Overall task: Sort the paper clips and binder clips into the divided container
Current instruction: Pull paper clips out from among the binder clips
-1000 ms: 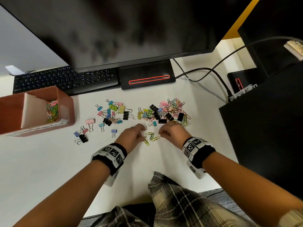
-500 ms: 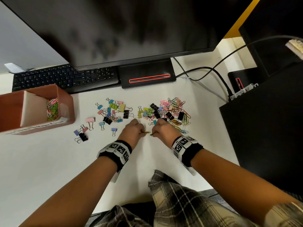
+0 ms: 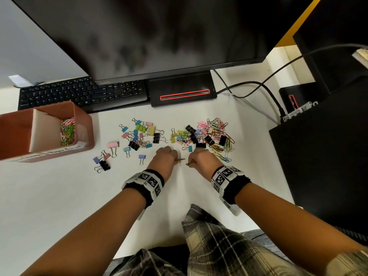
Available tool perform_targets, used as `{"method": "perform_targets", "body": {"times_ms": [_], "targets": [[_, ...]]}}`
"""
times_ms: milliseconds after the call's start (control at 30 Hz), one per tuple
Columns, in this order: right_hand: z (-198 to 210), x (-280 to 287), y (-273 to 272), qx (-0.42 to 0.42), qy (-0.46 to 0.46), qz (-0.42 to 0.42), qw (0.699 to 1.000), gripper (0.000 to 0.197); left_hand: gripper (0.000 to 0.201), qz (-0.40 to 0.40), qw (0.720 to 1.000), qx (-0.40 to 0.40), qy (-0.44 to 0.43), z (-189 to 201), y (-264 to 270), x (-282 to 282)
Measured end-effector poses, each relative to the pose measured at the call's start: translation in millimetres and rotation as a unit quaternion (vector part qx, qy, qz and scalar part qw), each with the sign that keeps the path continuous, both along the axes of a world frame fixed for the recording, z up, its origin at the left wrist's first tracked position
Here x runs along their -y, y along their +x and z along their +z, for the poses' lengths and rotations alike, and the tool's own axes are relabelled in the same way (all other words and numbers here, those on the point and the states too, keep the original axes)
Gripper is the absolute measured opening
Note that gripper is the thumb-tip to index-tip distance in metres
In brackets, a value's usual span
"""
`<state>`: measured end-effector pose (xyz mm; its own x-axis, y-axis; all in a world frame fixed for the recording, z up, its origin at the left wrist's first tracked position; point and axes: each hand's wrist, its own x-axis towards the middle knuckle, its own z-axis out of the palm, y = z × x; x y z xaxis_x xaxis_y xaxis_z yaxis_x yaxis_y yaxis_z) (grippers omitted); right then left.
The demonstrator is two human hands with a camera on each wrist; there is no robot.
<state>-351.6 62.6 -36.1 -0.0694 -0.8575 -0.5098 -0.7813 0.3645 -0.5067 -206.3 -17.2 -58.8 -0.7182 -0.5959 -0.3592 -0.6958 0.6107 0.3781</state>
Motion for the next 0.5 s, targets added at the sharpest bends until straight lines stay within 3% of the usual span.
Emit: {"method": "perform_targets", "body": {"times_ms": [100, 167, 300, 400, 500], "targets": [[0, -4, 2, -0.006, -0.008, -0.001, 1.0, 0.022, 0.019, -0.022, 1.0, 0.009, -0.002, 3, 2, -2], [1, -5, 2, 0.001, -0.016, -0.007, 1.0, 0.021, 0.015, 0.0, 0.999, -0.03, 0.021, 12, 7, 1], [20, 16, 3, 0.016, -0.075, -0.052, 0.996, 0.019, 0.008, 0.156, 0.973, -0.169, 0.024, 56, 33, 26], [51, 58, 24, 0.032, -0.149, -0.045, 0.987, 0.017, 0.009, 0.251, 0.948, -0.196, -0.009, 93, 72, 68], [78, 109, 67, 0.055, -0.221, -0.028, 0.973, 0.015, 0.01, 0.296, 0.935, -0.182, -0.065, 118, 116, 111]]}}
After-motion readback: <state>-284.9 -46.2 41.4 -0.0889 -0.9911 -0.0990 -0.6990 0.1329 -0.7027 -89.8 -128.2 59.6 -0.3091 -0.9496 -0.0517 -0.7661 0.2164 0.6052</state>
